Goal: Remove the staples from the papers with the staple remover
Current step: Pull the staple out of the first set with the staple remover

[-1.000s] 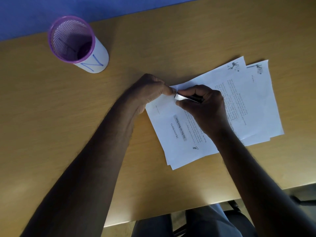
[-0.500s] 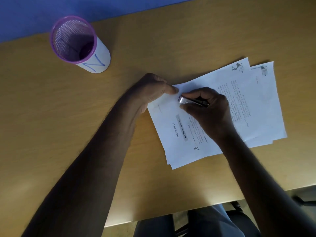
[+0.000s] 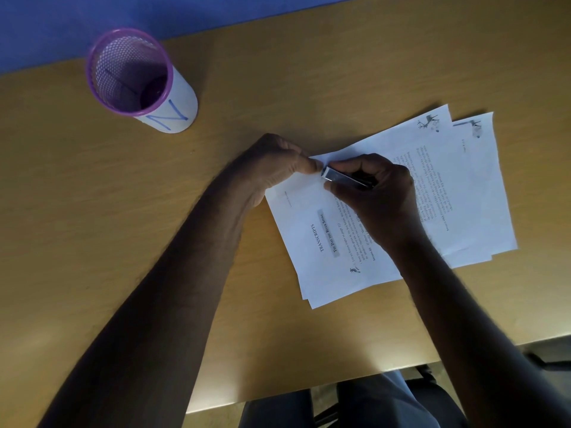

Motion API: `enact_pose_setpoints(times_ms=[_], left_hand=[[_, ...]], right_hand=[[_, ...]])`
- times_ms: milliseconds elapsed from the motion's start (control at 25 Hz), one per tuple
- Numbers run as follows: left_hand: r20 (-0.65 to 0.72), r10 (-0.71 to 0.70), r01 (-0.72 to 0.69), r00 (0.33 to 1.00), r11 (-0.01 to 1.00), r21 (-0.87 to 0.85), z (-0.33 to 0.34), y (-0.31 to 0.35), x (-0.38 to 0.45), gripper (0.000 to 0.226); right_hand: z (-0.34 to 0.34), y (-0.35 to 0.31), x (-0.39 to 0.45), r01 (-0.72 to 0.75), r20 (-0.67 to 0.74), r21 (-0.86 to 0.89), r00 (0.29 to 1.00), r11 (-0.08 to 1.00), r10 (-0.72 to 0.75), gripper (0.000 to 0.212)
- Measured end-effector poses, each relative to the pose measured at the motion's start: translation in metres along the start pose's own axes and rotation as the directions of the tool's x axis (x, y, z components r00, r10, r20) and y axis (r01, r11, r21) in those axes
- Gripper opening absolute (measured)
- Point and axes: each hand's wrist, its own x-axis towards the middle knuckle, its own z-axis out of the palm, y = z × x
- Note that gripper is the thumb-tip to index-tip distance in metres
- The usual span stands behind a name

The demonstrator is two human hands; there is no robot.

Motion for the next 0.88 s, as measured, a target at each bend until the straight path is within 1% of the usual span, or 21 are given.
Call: enact_pose_setpoints(times_ms=[120,200,360,600,760,840,880], left_hand=[[-0.008,0.007,-0.007,1.0,1.0,-0.022,0.001,-0.001,0.0,0.04],[-0.005,0.011,-0.011,1.0,1.0,-0.029,0.001,-0.002,0.001,0.045],[0.005,0.007,-0.007,1.0,1.0,-0.024,0.0,-0.002,0.001,0.039],[-0.009,-0.006,0.006,1.0,1.0,-0.03,0.001,-0.002,0.002,0.043],[-0.015,-0.022,0.022,1.0,0.999,-0.037,0.001,-0.001,0.003,0.04],[-0.016,-0.025,0.024,1.0,0.999,-0.048,0.002,0.0,0.003,0.04],[-0.015,-0.024,0.023,1.0,0.999,-0.043,0.002,0.0,0.003,0.034]], right_hand=[[0.0,-0.001,0.001,-0.011,0.004,0.002,1.0,1.0,0.011,0.02],[0.001,-0.001,0.001,-0.005,0.003,-0.003,1.0,1.0,0.005,0.02],[0.003,-0.002,0.002,-0.024,0.008,0.029,1.0,0.999,0.024,0.021],[0.005,0.001,-0.001,-0.025,0.01,0.084,1.0,0.996,0.024,0.022],[0.008,0.007,-0.002,0.053,-0.007,0.017,0.999,0.998,-0.053,0.02],[0.013,0.008,-0.008,0.125,0.028,-0.077,0.992,0.989,-0.123,0.02],[0.015,0.009,-0.012,0.164,0.044,-0.127,0.986,0.978,-0.16,0.021]])
